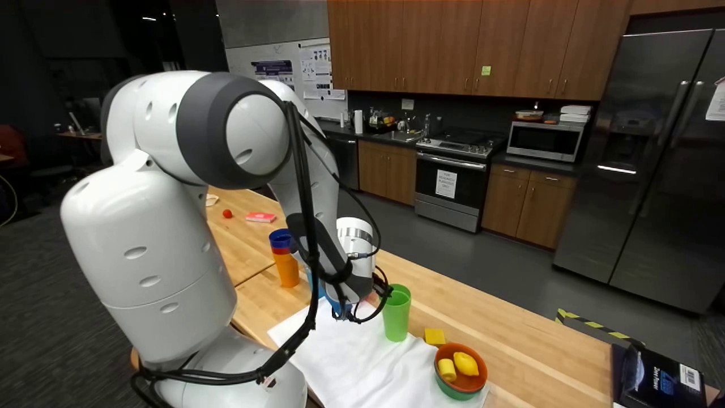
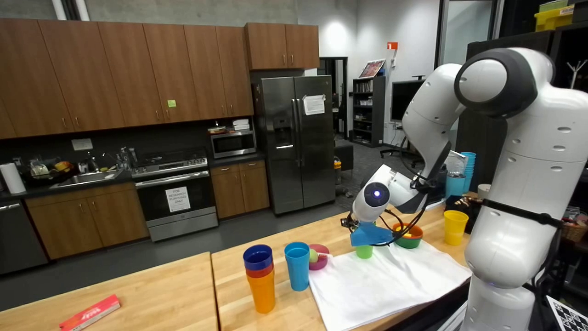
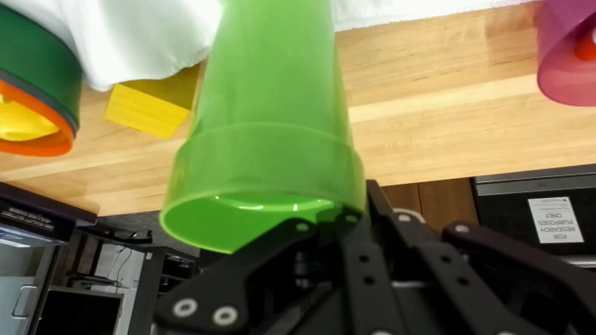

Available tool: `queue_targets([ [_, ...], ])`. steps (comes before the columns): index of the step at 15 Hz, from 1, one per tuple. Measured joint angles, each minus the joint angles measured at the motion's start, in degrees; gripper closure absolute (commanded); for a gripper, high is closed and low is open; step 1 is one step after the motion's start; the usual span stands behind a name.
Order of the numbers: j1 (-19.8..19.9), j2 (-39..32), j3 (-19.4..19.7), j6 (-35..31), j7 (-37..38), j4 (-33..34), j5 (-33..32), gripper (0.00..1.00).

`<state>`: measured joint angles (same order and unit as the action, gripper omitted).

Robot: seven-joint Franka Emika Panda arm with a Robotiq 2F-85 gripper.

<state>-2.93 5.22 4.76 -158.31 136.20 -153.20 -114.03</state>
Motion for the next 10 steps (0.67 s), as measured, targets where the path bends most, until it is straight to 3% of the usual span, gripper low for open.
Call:
queue_targets([
  [10, -0.34, -0.29, -0.71, 2.99, -1.99, -0.21, 3.43, 0.98],
])
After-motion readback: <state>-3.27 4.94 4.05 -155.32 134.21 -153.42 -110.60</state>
